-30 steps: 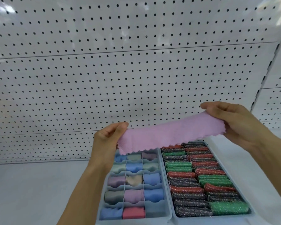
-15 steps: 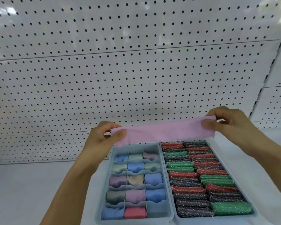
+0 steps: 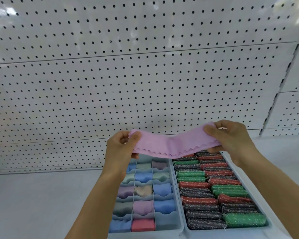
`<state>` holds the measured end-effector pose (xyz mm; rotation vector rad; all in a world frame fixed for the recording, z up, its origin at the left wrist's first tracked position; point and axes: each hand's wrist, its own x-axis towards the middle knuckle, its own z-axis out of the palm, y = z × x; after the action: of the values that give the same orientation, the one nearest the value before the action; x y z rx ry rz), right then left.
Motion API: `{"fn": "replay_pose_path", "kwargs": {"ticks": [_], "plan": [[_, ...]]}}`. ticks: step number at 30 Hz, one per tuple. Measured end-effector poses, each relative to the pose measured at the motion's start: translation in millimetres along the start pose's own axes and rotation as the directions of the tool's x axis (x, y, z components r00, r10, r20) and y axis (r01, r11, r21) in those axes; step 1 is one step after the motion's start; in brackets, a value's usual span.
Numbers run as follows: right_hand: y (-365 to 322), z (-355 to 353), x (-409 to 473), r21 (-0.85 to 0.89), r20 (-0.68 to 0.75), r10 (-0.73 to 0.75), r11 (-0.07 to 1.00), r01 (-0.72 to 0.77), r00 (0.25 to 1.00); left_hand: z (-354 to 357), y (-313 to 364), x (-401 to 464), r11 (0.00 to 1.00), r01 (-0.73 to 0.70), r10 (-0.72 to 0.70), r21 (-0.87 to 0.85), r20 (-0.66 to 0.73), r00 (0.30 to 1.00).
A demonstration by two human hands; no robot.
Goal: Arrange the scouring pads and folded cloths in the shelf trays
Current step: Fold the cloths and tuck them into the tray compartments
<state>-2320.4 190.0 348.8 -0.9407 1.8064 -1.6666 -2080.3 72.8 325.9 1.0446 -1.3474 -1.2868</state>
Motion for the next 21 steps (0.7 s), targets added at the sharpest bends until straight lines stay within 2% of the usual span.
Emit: {"fn": "replay_pose_path", "kwargs": {"ticks": [2,4,9,13,15,17,18,19,21], "plan": [[-12.5,10.4,-7.5,-0.079,0.013,-0.147,0.986,0.147,0.989,11.1,12.9,-5.3,0.996,-0.074,0.073,0.045,0.036,0.997],[-23.9,23.1,-16.3,-0.133,0.066,-0.229,0.963,0.236,0.971,24.9,25.3,-13.7,0.993,-0.112,0.106,0.044,0.107,0.989],[-41.0,51.1,-32.9,-0.09,0.154,-0.3,0.945,0.316,0.941,55.0,39.7,-30.1,0.993,-0.11,0.121,-0.052,0.284,0.951],[-40.1,51.2,-33.6,-0.132,0.197,-0.308,0.932,0.337,0.931,52.1,45.5,-37.3,0.986,-0.007,0.08,-0.168,0.433,0.898],[-38.5,47.4,-29.3,-0.124,0.23,-0.31,0.931,0.344,0.922,47.9,42.8,-36.2,0.989,-0.124,0.145,-0.078,0.391,0.909],[-40.3,42.2,-26.0,-0.07,0.294,-0.295,0.942,0.328,0.909,40.4,39.7,-28.4,0.939,-0.327,0.292,0.105,0.26,0.921],[-41.9,38.8,-24.5,-0.026,0.34,-0.29,0.948,0.317,0.895,35.7,38.9,-25.1,0.913,-0.369,0.321,0.172,0.254,0.913],[-43.8,35.0,-23.0,0.013,0.388,-0.288,0.952,0.307,0.876,31.6,37.0,-22.4,0.91,-0.369,0.3,0.191,0.312,0.902],[-46.2,29.3,-18.9,0.053,0.477,-0.276,0.957,0.286,0.834,27.7,33.4,-21.7,0.958,-0.257,0.162,0.129,0.498,0.852]]}}
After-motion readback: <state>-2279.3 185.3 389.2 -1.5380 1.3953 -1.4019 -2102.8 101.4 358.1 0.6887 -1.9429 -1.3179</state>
